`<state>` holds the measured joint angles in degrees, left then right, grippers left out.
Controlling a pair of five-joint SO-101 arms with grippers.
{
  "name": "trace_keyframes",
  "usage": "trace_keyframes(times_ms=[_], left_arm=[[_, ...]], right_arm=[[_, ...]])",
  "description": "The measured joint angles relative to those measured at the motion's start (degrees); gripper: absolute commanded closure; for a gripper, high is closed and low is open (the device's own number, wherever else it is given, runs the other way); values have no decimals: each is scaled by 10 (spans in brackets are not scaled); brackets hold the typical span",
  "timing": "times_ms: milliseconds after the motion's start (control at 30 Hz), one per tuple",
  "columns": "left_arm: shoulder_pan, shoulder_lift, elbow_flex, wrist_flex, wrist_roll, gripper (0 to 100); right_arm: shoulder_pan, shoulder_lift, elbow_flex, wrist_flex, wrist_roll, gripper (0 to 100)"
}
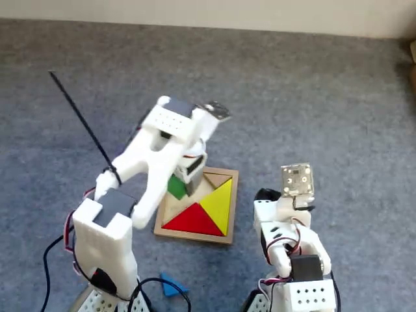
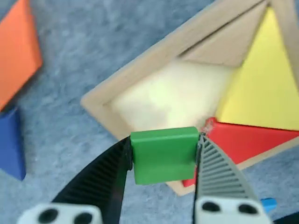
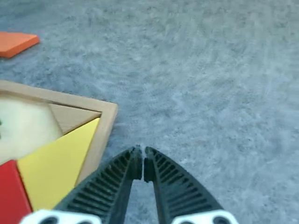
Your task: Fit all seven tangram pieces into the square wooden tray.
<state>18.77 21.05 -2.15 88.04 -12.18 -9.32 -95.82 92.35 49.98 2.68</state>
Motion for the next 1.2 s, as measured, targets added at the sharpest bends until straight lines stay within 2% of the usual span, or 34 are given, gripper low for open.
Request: trace_keyframes(times_ms=[133, 333, 633, 867, 1033, 1200], left_arm=[[17, 13, 1, -34, 0, 883], [12, 18, 1, -53, 0, 739], [12, 18, -50, -50, 0, 737], [5, 18, -130, 38, 0, 738], [-36, 18, -132, 55, 0, 738], [-42, 18, -70, 49, -40, 738]], right_arm=[[14, 0, 0, 0, 0, 974], [16, 0, 0, -7, 0, 974], [16, 0, 0, -48, 0, 974], [16, 0, 0, -49, 0, 974], [16, 0, 0, -49, 0, 974], [16, 0, 0, -49, 0, 974]])
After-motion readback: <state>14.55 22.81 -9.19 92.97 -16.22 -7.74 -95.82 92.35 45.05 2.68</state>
